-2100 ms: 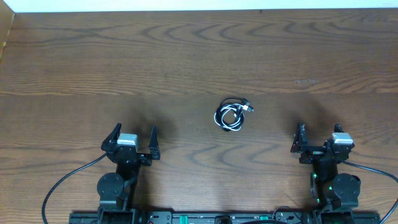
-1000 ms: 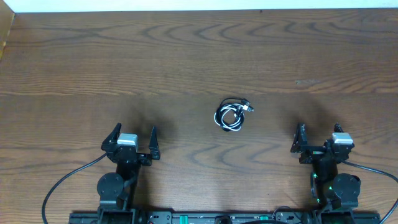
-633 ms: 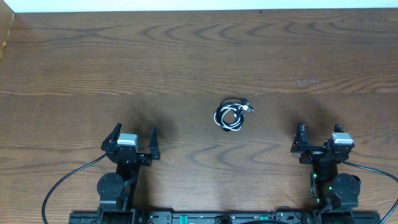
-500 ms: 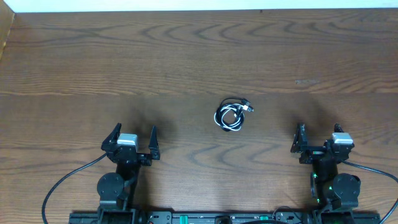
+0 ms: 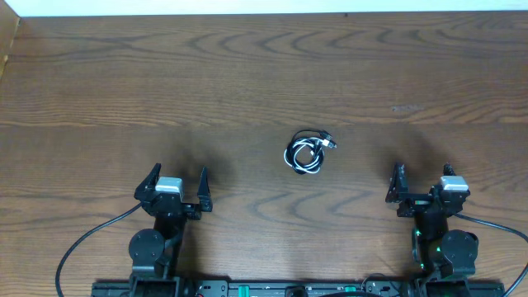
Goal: Untangle cables
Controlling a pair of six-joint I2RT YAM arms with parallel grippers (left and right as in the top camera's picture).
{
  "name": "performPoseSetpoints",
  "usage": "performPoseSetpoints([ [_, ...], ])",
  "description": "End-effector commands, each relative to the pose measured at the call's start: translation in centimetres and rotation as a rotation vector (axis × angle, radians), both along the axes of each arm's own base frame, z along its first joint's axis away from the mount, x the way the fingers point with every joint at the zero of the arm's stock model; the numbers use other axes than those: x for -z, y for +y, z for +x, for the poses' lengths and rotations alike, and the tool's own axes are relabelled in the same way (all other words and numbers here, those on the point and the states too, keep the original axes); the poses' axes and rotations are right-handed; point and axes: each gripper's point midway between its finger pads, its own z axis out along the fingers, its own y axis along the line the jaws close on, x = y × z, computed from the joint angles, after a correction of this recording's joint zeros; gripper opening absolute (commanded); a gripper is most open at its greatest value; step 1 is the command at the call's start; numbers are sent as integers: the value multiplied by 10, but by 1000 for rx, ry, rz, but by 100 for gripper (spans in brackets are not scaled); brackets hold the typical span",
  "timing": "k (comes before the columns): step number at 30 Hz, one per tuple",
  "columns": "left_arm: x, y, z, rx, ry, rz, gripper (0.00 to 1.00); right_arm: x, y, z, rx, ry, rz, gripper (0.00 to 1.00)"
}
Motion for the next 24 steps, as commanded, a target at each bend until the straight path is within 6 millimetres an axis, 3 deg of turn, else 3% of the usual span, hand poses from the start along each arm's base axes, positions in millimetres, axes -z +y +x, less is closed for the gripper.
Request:
performPoseSetpoints([
  [1,14,-4,-2,26,46,13,97,0,-1,0,5,-3,-3,99],
  [16,14,-5,-2,24,51,-39,97,0,20,-2,-114,3,58,99],
  [19,13,-5,-2,12,63,-134,97,3,20,-1,-111,16,58,99],
  [24,11,-5,-5,9,93,-143,97,17,21,1,-110,80,90,99],
])
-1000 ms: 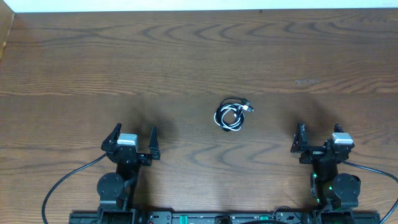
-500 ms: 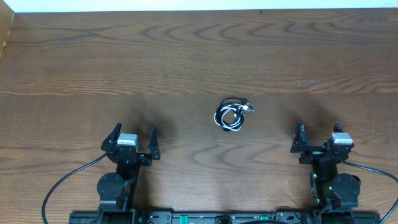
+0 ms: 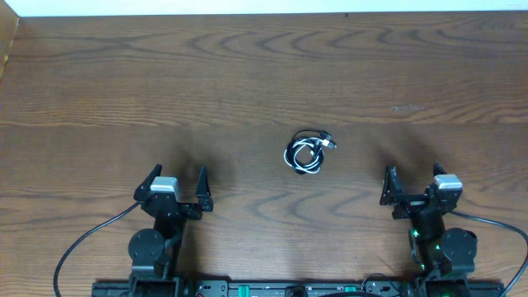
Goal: Untangle cables
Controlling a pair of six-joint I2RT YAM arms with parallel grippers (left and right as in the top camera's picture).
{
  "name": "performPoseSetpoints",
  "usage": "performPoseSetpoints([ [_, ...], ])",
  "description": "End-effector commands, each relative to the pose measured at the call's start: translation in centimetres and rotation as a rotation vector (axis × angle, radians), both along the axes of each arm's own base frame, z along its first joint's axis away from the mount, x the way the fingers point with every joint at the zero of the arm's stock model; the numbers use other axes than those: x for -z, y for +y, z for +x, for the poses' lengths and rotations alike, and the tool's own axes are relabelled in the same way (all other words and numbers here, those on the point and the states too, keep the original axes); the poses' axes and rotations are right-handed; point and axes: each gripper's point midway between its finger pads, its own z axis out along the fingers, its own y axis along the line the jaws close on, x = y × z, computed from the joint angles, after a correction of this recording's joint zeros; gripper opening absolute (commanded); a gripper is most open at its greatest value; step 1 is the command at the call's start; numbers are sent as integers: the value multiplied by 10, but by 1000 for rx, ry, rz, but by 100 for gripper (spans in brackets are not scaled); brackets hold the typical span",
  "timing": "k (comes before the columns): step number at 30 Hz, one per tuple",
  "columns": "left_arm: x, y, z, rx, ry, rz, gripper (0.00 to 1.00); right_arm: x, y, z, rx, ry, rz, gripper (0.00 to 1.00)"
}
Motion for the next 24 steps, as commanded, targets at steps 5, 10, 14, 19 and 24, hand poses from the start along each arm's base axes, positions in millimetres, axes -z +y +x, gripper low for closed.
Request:
performPoseSetpoints([
  [5,6,-5,-8,24,131,-22,97,29,7,3,-29,166,53,99],
  [10,4,-5,-5,31,231,18,97,32,8,8,-27,243,50,99],
  [14,-2,-6,6,33,323,20,97,34,8,14,-24,327,46,99],
  [19,-5,-16,22,86,476,5,97,38,10,24,-28,447,44,99],
  [24,-4,-31,38,154,620,-12,97,39,32,36,-142,542,84,99],
])
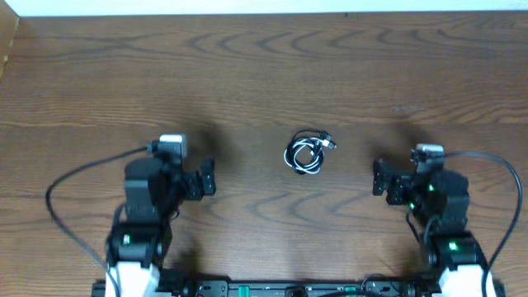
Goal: Untangle cables
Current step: 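Move the left gripper to the black-and-white cable bundle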
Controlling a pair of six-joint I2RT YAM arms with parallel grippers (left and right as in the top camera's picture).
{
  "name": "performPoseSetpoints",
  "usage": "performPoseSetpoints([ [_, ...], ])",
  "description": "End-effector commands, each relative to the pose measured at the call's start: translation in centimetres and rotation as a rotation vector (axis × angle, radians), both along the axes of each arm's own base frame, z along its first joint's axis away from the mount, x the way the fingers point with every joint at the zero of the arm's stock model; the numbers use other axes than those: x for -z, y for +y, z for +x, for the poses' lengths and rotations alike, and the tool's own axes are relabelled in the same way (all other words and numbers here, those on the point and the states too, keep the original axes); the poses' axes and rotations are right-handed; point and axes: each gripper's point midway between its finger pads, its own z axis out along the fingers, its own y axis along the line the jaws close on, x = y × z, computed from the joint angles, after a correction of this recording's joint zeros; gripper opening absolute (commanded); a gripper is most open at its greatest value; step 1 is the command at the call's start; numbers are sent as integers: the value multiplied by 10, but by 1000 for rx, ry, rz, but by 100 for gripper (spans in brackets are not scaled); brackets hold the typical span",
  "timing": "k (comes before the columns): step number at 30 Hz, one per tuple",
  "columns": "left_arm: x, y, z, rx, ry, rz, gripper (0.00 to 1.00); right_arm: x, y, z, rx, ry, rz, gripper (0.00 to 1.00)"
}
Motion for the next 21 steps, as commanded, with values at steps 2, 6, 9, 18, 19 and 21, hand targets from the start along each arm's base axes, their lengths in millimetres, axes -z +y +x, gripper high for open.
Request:
performPoseSetpoints([
  [2,-8,-22,13,90,123,-21,97,-10,20,12,-79,78,71,99],
  [6,-11,-39,11,149,229,-9,97,-7,19,15,-114,213,15,99],
  [9,-16,-51,7,191,244,-3,97,-9,19,15,-175,283,-49,99],
  [18,-19,-64,7,235,220,-2,97,-25,32,22,-250,266,-20,99],
  [19,-22,-65,10,232,202,-7,97,-25,32,22,-254,268,-17,99],
  [21,-33,-70,20,212,154,-57,97,-25,33,21,-254,270,-16,99],
])
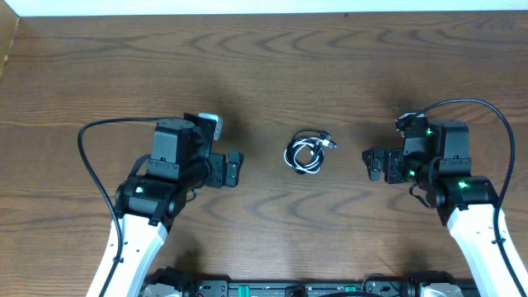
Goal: Untangle cables
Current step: 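Move the left gripper to the black-and-white cable bundle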
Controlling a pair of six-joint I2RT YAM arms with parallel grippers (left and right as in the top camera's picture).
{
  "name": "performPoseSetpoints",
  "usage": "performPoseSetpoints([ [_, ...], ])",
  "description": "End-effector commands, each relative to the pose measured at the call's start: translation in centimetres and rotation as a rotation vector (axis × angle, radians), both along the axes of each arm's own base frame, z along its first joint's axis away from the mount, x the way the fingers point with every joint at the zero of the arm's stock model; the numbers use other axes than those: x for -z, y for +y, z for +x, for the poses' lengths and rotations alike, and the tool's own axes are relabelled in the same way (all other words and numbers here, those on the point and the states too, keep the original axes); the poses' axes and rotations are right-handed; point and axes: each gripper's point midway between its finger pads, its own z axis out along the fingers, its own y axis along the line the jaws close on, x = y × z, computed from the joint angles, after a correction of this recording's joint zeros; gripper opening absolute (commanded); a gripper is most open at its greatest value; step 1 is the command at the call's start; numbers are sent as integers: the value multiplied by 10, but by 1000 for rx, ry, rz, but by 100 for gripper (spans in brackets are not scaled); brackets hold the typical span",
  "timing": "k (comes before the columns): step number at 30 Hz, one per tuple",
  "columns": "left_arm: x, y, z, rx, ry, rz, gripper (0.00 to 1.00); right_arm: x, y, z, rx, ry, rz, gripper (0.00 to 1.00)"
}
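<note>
A small tangle of black and white cables lies on the wooden table, near the middle. My left gripper hovers to the left of the tangle and points toward it. Its fingers look apart and hold nothing. My right gripper is to the right of the tangle, also facing it, open and empty. A stretch of bare wood separates each gripper from the cables.
Each arm's own black supply cable loops over its wrist, on the left and on the right. The arm bases and a mounting rail run along the near edge. The table's far edge meets a white wall.
Both arms have reached further forward and inward. The left gripper is now much closer to the tangle's left side and the right gripper closer to its right. The cables have not moved.
Both arms first sat folded low at the near edge with fingers spread, and the tangle lay at mid-table. The right arm then shifted slightly, both arms rose and extended, and they now flank the untouched tangle.
</note>
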Motion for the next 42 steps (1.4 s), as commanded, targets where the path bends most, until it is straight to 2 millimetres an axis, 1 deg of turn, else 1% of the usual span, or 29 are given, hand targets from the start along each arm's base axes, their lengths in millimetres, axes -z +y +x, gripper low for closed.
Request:
performPoseSetpoints([
  [1,-25,-10,19,-28,-91,-90,97,-10,8,3,-44,-29,19,99],
  [4,-48,-15,38,-72,-181,-169,97,-10,7,4,-44,-31,19,99],
  [6,-54,-17,46,-86,-210,-195,97,-10,7,4,-44,-31,19,99],
  [10,-46,-24,59,-84,-165,-191,96,-10,7,4,-43,-31,18,99],
  [13,-37,-38,65,-55,-130,-183,95,-10,7,4,-43,-30,18,99],
  [15,-25,-49,69,-35,-94,-165,95,-10,7,4,-43,-32,18,99],
  [17,-5,-58,70,-23,-53,-133,93,-10,7,3,-43,-29,18,99],
  [18,11,-64,69,-16,-19,-102,91,-9,7,3,-43,-25,18,99],
  [21,41,-84,65,30,50,-67,87,-8,7,2,-42,-20,18,99],
  [25,77,-110,59,93,112,-37,86,-8,7,2,-26,-14,30,99],
  [27,90,-121,56,120,130,-27,85,-8,7,2,-23,-12,32,99],
  [31,114,-139,49,165,160,-8,85,-8,7,2,-22,-11,33,99],
  [33,125,-141,47,166,174,20,84,-8,7,2,-22,-11,33,99],
  [35,135,-140,45,164,183,54,81,-8,7,2,-23,-11,33,99],
  [36,140,-142,43,170,191,61,79,-8,7,2,-19,-10,35,99],
  [38,147,-145,38,181,207,71,70,-8,7,2,-13,-8,39,99],
  [42,152,-150,33,198,220,80,59,-8,7,2,-8,-6,43,99],
])
